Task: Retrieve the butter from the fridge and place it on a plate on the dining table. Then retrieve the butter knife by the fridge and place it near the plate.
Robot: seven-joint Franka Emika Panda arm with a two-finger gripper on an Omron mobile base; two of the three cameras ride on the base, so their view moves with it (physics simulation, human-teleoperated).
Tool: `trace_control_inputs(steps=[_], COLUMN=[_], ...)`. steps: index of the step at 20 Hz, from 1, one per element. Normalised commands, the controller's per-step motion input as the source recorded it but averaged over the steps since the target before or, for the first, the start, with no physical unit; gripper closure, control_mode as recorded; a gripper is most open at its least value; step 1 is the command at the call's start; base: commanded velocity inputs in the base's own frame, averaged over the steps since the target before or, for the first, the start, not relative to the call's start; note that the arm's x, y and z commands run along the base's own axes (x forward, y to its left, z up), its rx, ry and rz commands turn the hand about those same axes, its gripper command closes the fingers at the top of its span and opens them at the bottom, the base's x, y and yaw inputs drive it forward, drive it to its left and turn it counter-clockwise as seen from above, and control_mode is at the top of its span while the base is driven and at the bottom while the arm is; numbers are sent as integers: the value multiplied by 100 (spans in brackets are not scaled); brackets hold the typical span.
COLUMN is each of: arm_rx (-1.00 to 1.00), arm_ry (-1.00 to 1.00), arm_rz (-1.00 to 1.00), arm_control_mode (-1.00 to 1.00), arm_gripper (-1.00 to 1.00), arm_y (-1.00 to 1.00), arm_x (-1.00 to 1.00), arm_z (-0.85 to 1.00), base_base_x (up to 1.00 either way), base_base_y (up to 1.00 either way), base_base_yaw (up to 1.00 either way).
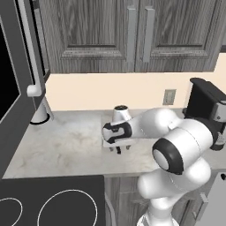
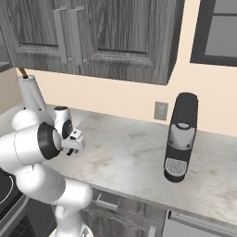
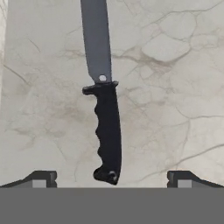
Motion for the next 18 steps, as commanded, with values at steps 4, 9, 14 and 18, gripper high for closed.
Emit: trace_control_inputs(steps=[4,9,14,18], arm_rx=[0,0,0,0], arm_ry=[0,0,0,0], arm_rz=[0,0,0,0], arm_control_mode=[-100,-100,-100,-100], arm_gripper=[-100,-100,-100,100], arm_y=[0,0,0,0], arm_x=[38,17,0,0], arm_z=[-7,-15,-29,-26], base_base_x=[0,0,0,0], base_base_y=[0,0,0,0], base_base_yaw=[0,0,0,0])
